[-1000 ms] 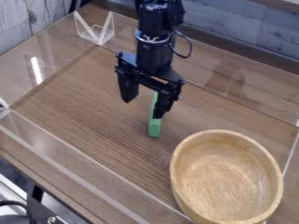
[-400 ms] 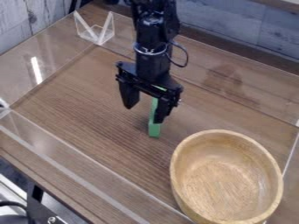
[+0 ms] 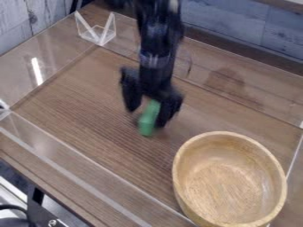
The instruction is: Put green stick into wooden bowl
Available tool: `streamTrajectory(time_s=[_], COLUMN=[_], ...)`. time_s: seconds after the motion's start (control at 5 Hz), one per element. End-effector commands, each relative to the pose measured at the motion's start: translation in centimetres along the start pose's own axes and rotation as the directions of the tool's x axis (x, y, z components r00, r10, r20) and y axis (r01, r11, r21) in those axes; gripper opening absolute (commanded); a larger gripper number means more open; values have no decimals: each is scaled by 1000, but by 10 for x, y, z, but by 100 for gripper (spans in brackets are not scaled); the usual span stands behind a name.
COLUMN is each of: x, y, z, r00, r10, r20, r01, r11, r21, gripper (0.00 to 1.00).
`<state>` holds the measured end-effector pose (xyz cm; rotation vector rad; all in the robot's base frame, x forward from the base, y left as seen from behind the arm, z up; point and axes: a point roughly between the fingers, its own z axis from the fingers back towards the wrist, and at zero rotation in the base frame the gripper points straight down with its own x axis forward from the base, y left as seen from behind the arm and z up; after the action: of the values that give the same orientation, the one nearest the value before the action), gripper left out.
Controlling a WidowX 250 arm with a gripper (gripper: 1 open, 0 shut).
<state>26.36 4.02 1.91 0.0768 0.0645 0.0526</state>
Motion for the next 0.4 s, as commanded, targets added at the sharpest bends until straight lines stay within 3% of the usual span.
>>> streamTrajectory(time_s=[0.0, 0.2], x=[4, 5], y=[2, 2], z=[6, 6], r00=[999, 999], r10=[9, 14], r20=[34, 40], r01=[-10, -14], r11=[1000, 1000], r21=[5, 0], gripper=[100, 0])
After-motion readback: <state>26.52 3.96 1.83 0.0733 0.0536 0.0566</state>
